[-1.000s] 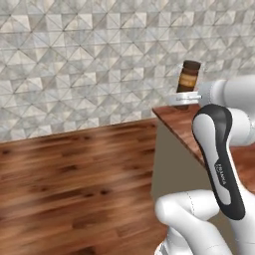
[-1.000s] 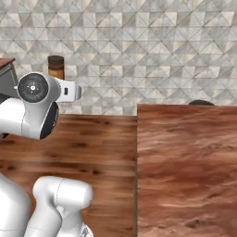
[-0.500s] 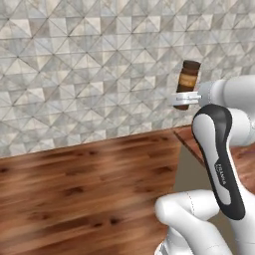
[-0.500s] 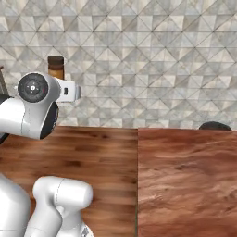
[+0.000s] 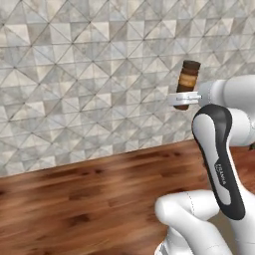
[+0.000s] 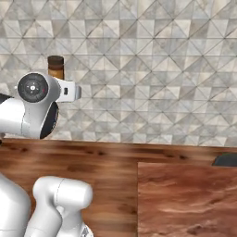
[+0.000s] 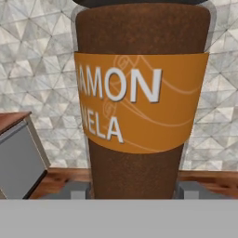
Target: Take the cinnamon bottle from the cabinet and place it on the dining table, next to the plate with the cupcake. Then take the chocolate from the dining counter and place it on the cupcake plate.
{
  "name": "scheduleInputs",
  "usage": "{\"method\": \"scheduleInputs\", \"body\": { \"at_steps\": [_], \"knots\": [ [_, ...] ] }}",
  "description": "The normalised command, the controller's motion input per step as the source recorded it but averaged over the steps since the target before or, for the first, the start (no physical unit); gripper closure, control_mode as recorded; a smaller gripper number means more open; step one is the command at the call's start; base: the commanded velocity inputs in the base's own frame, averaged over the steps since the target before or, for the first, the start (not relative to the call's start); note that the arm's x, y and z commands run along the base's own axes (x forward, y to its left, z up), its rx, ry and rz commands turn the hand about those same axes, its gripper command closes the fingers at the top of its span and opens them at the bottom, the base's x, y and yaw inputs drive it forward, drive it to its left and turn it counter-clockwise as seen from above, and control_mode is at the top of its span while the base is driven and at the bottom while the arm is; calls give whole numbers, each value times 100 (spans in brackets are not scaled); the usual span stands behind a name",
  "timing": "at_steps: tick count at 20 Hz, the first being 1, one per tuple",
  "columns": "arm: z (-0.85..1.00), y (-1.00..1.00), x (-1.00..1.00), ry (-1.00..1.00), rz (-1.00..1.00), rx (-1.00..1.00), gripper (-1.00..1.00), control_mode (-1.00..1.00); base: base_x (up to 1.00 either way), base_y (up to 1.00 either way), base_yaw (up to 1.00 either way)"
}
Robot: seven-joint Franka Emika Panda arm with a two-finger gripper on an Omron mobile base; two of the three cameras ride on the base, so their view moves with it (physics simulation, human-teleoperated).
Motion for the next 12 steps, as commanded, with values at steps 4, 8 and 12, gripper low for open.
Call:
{"method": "scheduleInputs", "body": {
  "at_steps": [4,8,12],
  "knots": [
    [0,0,0,0,0,0,100,100,92,20,-11],
    [0,0,0,0,0,0,100,100,74,28,-37],
    [0,0,0,0,0,0,100,100,68,29,-44]
  ]
}}
